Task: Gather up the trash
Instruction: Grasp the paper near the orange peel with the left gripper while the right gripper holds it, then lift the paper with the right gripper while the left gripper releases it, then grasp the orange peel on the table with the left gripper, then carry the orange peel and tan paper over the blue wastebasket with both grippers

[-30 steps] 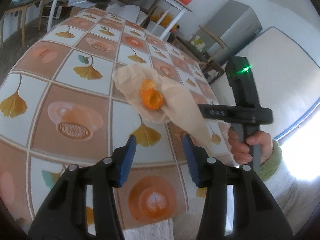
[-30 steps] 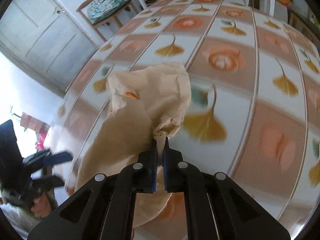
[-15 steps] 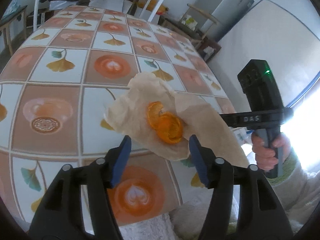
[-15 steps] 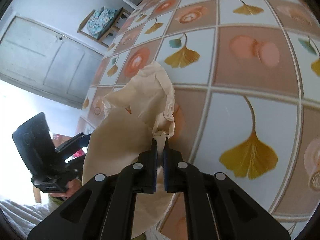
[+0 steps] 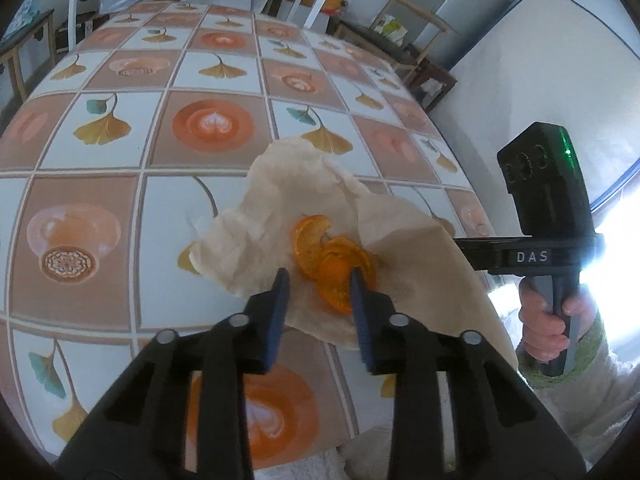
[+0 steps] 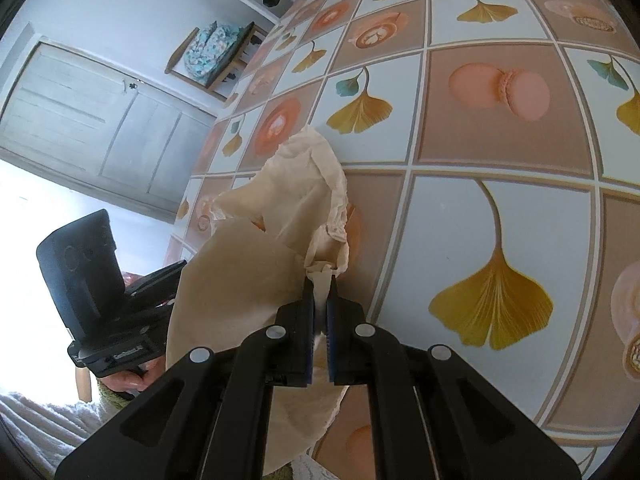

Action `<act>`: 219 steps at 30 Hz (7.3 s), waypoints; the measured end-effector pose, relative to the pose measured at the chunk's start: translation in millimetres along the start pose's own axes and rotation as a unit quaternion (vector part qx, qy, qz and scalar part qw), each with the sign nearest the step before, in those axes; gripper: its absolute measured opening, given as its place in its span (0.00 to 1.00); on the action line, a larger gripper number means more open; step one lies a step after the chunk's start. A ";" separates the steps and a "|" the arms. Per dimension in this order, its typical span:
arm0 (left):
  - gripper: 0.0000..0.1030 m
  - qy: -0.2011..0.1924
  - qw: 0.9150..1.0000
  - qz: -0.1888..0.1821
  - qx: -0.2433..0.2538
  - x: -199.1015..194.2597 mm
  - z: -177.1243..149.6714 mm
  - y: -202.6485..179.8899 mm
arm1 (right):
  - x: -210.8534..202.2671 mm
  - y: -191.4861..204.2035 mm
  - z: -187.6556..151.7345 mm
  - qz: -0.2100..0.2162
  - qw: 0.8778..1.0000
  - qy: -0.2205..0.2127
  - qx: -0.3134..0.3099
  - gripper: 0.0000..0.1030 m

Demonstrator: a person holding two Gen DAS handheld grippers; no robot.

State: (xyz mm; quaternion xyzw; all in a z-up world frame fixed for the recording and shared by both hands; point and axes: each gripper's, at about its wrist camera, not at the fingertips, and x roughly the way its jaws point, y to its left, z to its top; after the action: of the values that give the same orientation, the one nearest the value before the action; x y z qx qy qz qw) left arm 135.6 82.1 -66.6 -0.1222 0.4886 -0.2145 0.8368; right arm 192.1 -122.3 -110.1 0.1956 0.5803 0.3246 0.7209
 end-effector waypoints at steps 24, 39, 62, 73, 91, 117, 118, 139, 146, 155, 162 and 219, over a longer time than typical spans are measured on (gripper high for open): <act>0.02 -0.038 0.999 0.006 -0.032 -37.8 -8.6 13.3 | -14.7 -6.2 -8.3 -0.023 1.000 -0.017 0.011 0.05; 0.02 -0.068 0.994 0.049 -0.076 -61.5 -18.8 58.6 | -38.5 66.7 -2.0 -0.240 0.956 -0.053 -0.158 0.05; 0.77 -0.133 0.984 -0.050 0.111 -68.5 -45.5 -47.0 | -30.5 38.4 -20.9 -0.166 0.984 -0.026 -0.059 0.05; 0.74 -0.085 0.967 0.014 0.239 -20.3 -66.9 -89.0 | -41.6 29.7 -32.7 0.016 1.000 0.021 0.004 0.05; 0.05 -0.050 0.994 -0.097 0.024 -3.4 -50.1 -12.6 | -40.9 17.7 -22.9 0.054 0.997 -0.022 0.045 0.34; 0.26 -0.049 0.991 -0.120 0.023 -10.3 -56.5 -4.0 | 32.8 74.8 -15.4 -0.071 0.992 0.051 -0.085 0.09; 0.33 -0.055 0.992 -0.107 0.032 -14.8 -57.5 -6.4 | 29.9 78.2 -16.4 -0.100 0.989 0.040 -0.100 0.09; 0.60 -0.116 0.991 0.073 -0.007 -64.8 -26.0 47.0 | -2.4 59.1 -28.2 -0.231 0.964 -0.032 -0.128 0.09; 0.41 -0.091 0.989 0.114 0.019 -40.0 -30.6 43.7 | -4.1 56.6 -28.4 -0.222 0.967 -0.032 -0.121 0.09; 0.17 -0.100 0.989 0.107 0.030 -43.9 -33.4 38.8 | -8.2 55.4 -30.0 -0.211 0.970 -0.040 -0.116 0.09; 0.13 -0.106 0.988 0.105 0.029 -47.9 -33.9 32.6 | -21.1 56.1 -32.3 -0.198 0.972 -0.056 -0.109 0.08; 0.59 0.185 0.945 -0.082 0.259 323.4 47.3 -437.5 | -304.2 -292.6 -277.3 -0.257 0.812 -0.332 0.406 0.07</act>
State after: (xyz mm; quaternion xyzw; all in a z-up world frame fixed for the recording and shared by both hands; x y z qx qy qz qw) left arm 211.1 -457.1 -109.6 0.1011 0.5508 -0.4200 0.7141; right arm -39.8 -568.5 -156.2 0.4099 0.4142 -0.2219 0.7818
